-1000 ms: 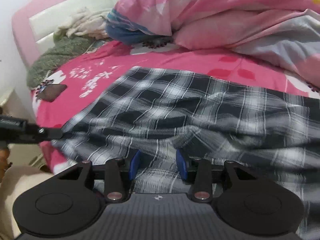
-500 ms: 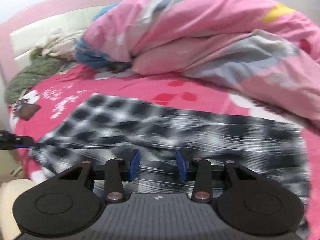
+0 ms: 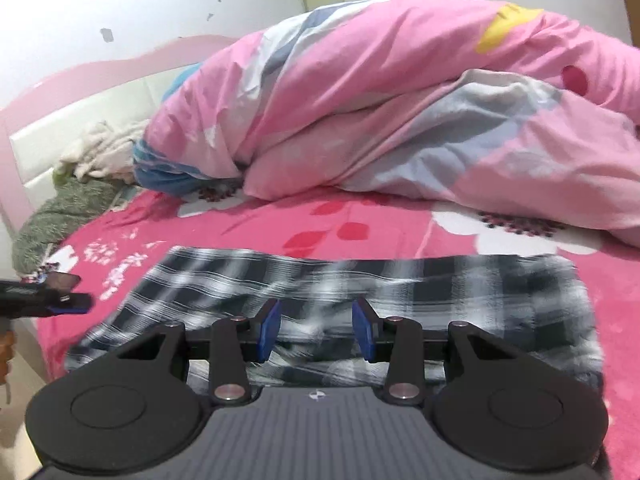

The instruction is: Fold clothes

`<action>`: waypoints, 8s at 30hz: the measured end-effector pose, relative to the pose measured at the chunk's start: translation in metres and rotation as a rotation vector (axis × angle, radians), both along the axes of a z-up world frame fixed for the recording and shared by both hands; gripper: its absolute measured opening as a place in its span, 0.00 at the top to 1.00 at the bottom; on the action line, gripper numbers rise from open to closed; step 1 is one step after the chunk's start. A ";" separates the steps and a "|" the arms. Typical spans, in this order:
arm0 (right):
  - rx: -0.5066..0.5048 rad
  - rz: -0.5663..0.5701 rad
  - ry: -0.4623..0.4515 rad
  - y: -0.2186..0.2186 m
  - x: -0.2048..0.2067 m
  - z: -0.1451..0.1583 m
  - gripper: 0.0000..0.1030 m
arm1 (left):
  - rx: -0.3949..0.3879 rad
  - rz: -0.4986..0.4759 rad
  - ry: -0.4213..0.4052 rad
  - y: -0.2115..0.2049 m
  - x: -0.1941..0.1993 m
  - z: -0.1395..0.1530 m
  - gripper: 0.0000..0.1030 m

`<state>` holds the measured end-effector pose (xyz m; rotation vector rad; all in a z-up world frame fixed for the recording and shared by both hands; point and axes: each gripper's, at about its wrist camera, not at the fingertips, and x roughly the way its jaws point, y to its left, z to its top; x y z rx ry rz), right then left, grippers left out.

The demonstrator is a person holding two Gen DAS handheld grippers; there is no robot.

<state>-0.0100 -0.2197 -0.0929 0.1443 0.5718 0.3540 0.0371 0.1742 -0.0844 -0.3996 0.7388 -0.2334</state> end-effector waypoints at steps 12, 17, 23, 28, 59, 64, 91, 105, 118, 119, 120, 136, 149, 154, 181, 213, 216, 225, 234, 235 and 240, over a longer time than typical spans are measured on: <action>0.031 0.033 0.058 0.018 0.031 -0.034 0.59 | -0.156 -0.179 0.185 -0.003 0.132 -0.039 0.59; 0.058 0.007 0.069 0.010 0.034 -0.046 0.60 | -0.350 -0.331 0.195 0.002 0.152 -0.049 0.62; 0.068 0.000 0.053 0.008 0.031 -0.051 0.60 | -0.397 -0.333 0.121 0.000 0.159 -0.052 0.90; 0.067 -0.004 0.039 0.008 0.030 -0.053 0.60 | -0.423 -0.349 -0.044 0.003 0.153 -0.044 0.94; -0.041 -0.136 0.004 -0.024 0.054 -0.003 0.60 | -0.027 -0.192 -0.077 -0.005 0.083 -0.020 0.65; -0.081 -0.318 0.202 -0.070 0.084 -0.039 0.74 | 0.092 -0.232 -0.085 -0.025 0.059 -0.036 0.65; -0.149 0.108 -0.041 0.041 -0.069 -0.006 0.67 | -0.015 0.087 -0.044 0.036 -0.094 -0.019 0.64; -0.217 0.165 0.021 0.069 -0.069 -0.055 0.64 | -0.087 0.057 -0.018 0.017 -0.080 -0.033 0.64; -0.195 0.149 0.006 0.063 -0.075 -0.058 0.62 | -0.129 0.001 0.016 0.014 -0.077 -0.039 0.86; -0.195 0.149 0.005 0.063 -0.075 -0.058 0.62 | -0.130 -0.003 0.017 0.014 -0.078 -0.039 0.86; -0.195 0.149 0.005 0.063 -0.075 -0.058 0.62 | -0.131 -0.008 0.018 0.014 -0.078 -0.039 0.86; -0.210 0.263 -0.030 0.101 -0.070 -0.010 0.61 | -0.148 -0.014 -0.064 0.041 -0.099 -0.041 0.81; -0.347 0.725 -0.024 0.238 -0.019 -0.008 0.58 | -0.222 0.042 -0.094 0.080 -0.102 -0.057 0.81; -0.411 0.805 0.020 0.267 -0.005 -0.018 0.58 | -0.270 0.020 -0.093 0.085 -0.098 -0.063 0.81; -0.367 0.951 0.116 0.266 -0.031 -0.008 0.69 | -0.324 -0.116 -0.050 0.068 -0.080 -0.062 0.81; -0.311 0.778 -0.008 0.233 -0.041 -0.013 0.70 | -0.277 -0.231 -0.094 0.031 -0.092 -0.051 0.98; -0.351 0.801 -0.048 0.238 -0.048 -0.014 0.70 | -0.280 -0.220 -0.085 0.032 -0.089 -0.054 0.98; -0.438 0.838 -0.106 0.260 -0.053 -0.024 0.76 | -0.317 -0.205 -0.103 0.046 -0.093 -0.051 0.98; -0.472 0.805 -0.133 0.269 -0.057 -0.029 0.97 | -0.234 -0.125 -0.132 0.063 -0.091 -0.042 0.96; -0.466 0.798 -0.134 0.267 -0.058 -0.029 0.97 | -0.221 -0.129 -0.128 0.062 -0.089 -0.043 0.95; -0.479 0.722 -0.136 0.260 -0.056 -0.031 0.98 | -0.185 -0.134 -0.099 0.057 -0.079 -0.048 0.95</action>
